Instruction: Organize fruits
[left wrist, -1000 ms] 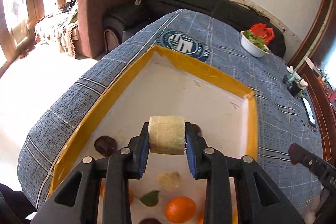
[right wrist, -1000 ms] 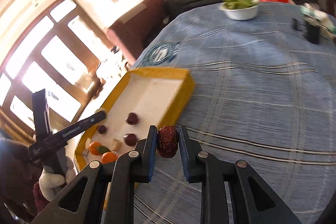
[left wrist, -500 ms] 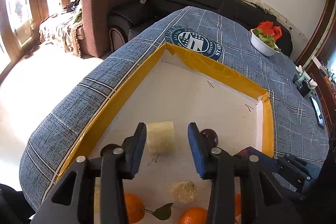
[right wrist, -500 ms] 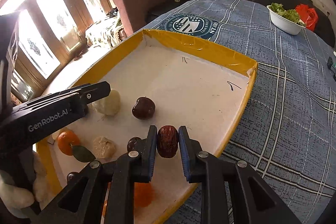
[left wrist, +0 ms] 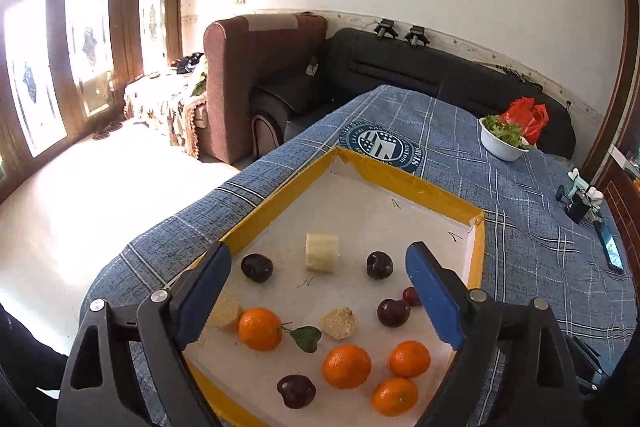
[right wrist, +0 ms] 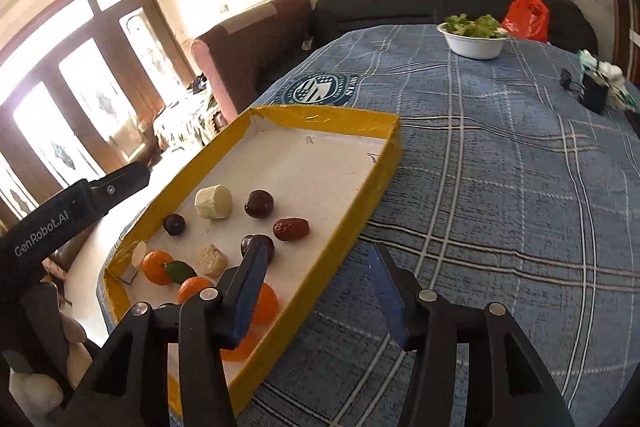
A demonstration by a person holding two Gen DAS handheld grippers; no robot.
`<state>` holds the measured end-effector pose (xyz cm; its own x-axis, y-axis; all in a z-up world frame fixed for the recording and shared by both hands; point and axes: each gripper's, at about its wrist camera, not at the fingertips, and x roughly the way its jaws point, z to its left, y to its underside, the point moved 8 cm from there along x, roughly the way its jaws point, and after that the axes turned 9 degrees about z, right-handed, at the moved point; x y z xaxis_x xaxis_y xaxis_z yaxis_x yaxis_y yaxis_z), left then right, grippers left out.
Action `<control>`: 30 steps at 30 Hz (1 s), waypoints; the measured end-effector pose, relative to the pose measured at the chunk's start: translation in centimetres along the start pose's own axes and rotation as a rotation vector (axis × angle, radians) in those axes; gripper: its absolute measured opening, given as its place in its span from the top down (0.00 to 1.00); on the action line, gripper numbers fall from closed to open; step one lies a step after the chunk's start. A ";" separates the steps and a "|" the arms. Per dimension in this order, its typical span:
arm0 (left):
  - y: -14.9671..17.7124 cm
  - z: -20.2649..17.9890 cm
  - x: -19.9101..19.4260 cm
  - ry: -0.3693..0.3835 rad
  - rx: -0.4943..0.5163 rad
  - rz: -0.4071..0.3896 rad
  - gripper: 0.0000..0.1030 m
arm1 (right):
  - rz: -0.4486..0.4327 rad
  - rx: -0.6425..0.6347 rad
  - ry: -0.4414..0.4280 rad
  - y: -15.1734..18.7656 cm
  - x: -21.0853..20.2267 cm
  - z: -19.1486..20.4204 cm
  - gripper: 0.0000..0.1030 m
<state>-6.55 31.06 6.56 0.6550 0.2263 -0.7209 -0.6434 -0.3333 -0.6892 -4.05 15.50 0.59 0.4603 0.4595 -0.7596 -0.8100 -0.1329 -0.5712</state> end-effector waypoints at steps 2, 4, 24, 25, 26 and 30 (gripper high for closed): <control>0.5 -0.7 -1.4 -0.051 0.015 -0.061 0.08 | -0.035 0.048 0.024 0.7 -1.1 -1.4 0.42; 0.8 -1.8 -2.6 -0.075 0.041 -0.102 0.07 | -0.064 0.072 0.067 1.3 -2.0 -2.6 0.42; 4.0 -5.2 -4.7 -0.065 0.118 -0.098 0.00 | -0.140 0.066 0.206 4.7 -5.8 -4.3 0.23; 4.1 -5.1 -4.5 -0.063 0.116 -0.091 0.00 | -0.136 0.064 0.208 4.8 -5.7 -4.3 0.23; 4.1 -5.0 -4.4 -0.061 0.115 -0.083 0.00 | -0.132 0.063 0.209 4.8 -5.6 -4.2 0.23; 4.5 -4.5 -3.7 -0.058 0.107 -0.050 0.00 | -0.119 0.062 0.213 5.0 -5.2 -3.9 0.22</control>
<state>-10.06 24.58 6.48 0.6658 0.2935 -0.6860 -0.6508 -0.2214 -0.7263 -9.10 9.00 0.44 0.6149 0.2726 -0.7400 -0.7630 -0.0316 -0.6456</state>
